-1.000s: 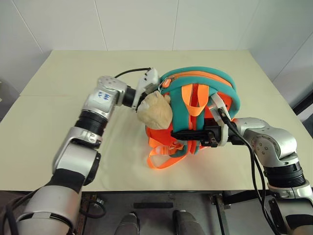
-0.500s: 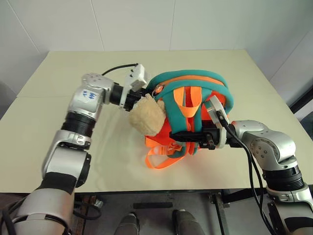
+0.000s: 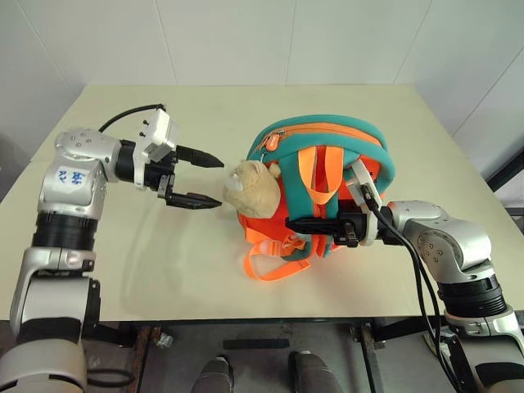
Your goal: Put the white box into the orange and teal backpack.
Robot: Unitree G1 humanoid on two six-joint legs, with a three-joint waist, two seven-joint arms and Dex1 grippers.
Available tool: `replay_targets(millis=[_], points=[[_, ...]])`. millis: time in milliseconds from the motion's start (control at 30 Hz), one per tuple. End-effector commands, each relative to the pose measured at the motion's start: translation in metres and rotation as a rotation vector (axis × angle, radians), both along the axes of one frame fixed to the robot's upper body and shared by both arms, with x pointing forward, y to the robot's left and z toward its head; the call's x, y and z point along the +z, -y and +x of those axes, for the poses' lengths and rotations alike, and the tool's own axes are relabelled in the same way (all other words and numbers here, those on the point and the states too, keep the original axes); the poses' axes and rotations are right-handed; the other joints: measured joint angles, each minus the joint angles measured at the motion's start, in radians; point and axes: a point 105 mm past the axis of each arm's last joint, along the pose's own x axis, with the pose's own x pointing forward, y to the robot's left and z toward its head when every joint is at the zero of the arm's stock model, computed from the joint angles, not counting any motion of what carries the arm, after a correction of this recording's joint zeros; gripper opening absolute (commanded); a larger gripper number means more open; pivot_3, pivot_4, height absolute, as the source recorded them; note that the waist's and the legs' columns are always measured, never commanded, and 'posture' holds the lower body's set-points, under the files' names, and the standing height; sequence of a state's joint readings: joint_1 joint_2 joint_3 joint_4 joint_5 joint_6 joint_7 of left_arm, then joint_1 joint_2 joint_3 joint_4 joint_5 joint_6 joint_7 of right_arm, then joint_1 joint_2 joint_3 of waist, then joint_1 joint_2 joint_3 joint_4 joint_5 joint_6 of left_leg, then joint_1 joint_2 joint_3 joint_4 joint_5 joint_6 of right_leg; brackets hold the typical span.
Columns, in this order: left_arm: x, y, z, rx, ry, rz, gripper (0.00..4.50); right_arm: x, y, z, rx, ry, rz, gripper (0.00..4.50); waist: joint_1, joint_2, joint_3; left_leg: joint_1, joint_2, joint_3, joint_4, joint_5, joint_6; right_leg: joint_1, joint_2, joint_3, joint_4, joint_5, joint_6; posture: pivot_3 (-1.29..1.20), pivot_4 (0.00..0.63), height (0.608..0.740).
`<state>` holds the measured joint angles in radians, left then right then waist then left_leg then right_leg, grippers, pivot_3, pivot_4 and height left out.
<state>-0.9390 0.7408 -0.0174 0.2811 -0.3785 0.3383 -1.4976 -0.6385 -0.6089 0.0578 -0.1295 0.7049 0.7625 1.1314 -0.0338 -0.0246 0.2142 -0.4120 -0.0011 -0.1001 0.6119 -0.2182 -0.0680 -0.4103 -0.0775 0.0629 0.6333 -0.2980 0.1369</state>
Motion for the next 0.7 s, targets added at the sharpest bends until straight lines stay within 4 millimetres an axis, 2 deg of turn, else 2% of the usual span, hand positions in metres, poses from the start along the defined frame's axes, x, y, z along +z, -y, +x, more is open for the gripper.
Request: replay_targets(millis=[33, 233, 400, 600, 700], points=[[0.022, 0.015, -0.027, -0.102, 0.037, -0.071, 4.47, 0.003, 0.001, 0.000, -0.001, 0.022, 0.006, 0.00, 0.002, 0.000, 0.000, 0.000, 0.000, 0.000, 0.000, 0.000, 0.000, 0.000, 0.000, 0.000, 0.001, 0.000, 0.000, 0.00, 0.150, 0.740], [0.021, 0.038, -0.036, -0.112, 0.054, -0.127, 4.47, 0.002, 0.000, 0.003, 0.000, 0.020, 0.007, 0.00, 0.003, 0.000, 0.000, 0.004, 0.000, 0.000, 0.001, 0.000, 0.000, 0.003, 0.000, 0.000, 0.003, 0.000, -0.001, 0.00, 0.150, 0.740], [-0.005, 0.057, -0.016, -0.021, 0.136, -0.082, 4.47, 0.003, -0.003, 0.002, 0.009, 0.022, 0.016, 0.00, 0.003, 0.000, 0.000, 0.006, 0.000, 0.000, 0.001, 0.000, -0.001, 0.004, 0.000, 0.000, 0.003, 0.000, -0.001, 0.00, 0.150, 0.740], [-0.001, 0.071, -0.012, 0.022, 0.176, -0.176, 4.47, 0.004, -0.004, 0.002, 0.006, 0.027, 0.020, 0.00, 0.005, 0.000, 0.000, 0.005, 0.000, 0.000, 0.001, 0.000, -0.001, 0.004, 0.000, 0.000, 0.003, 0.000, -0.001, 0.00, 0.150, 0.740], [0.007, 0.071, -0.015, 0.003, 0.173, -0.234, 3.87, 0.005, -0.004, 0.001, 0.005, 0.029, 0.020, 0.00, 0.005, 0.000, 0.000, 0.005, 0.000, 0.000, 0.001, 0.000, -0.001, 0.004, 0.000, 0.000, 0.003, 0.000, -0.001, 0.00, 0.150, 0.740]])
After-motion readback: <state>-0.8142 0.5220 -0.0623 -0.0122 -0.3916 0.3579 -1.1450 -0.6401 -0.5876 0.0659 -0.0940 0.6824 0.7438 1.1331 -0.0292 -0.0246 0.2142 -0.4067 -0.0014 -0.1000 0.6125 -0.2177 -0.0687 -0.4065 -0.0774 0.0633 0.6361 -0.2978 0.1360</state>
